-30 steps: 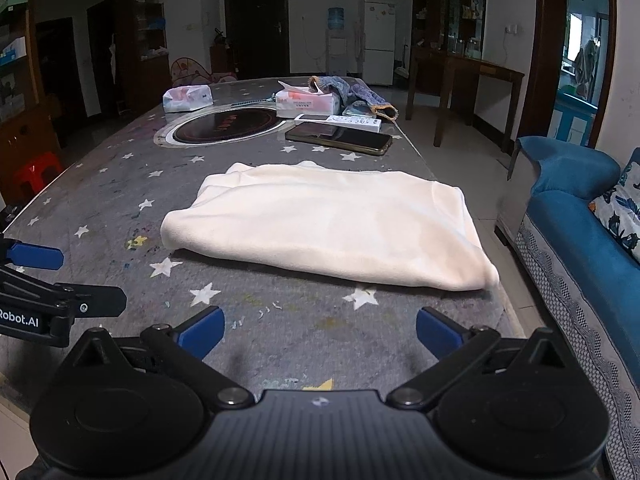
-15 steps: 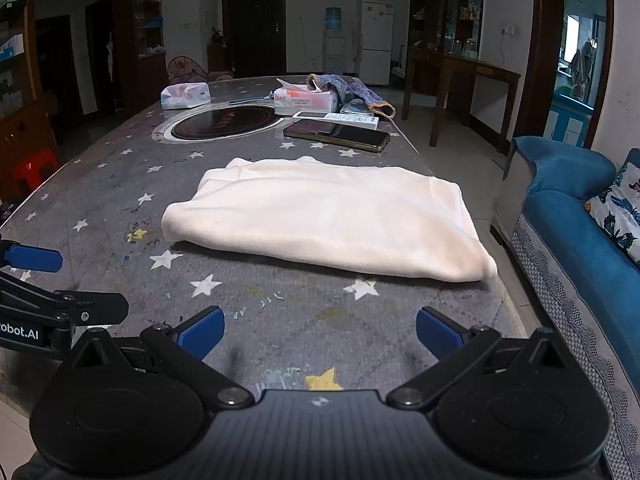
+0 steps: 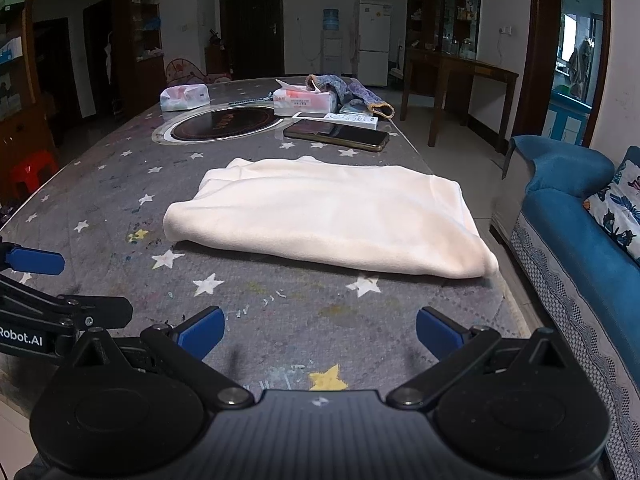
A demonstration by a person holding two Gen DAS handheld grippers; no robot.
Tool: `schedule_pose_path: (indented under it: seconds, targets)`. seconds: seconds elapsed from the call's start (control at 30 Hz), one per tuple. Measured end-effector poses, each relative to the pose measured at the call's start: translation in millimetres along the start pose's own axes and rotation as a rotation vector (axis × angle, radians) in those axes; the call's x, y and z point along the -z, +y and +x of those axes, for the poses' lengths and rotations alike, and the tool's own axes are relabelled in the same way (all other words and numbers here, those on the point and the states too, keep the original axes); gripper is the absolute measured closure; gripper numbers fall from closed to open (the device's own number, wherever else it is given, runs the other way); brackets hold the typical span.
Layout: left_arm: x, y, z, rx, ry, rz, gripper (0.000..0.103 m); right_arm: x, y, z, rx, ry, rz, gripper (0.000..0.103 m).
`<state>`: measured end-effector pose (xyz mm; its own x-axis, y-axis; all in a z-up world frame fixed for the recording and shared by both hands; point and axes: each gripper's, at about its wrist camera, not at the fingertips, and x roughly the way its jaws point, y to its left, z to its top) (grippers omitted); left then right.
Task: Fold clothes
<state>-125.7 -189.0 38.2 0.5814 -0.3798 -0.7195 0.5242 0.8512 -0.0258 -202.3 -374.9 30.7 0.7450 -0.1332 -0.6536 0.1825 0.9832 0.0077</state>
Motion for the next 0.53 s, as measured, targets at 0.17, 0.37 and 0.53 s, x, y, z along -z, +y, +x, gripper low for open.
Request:
schedule_pose_path:
  seconds: [0.17,0.37,0.53]
  targets:
    - [-1.3,-1.4,1.2,0.004,0.000,0.003,0.000,0.3,0.7,1.8,0.002,0.005,-0.001,0.000]
    - [-2.6,-2.2,2.3,0.000,-0.008,0.010,0.000,-0.1,0.8,4.0,0.004,0.009,0.001,0.000]
    - [-5.7,-0.9,4.9,-0.006,-0.005,0.011,0.000,-1.4,0.0,6.0,0.005,0.009,0.004,0.000]
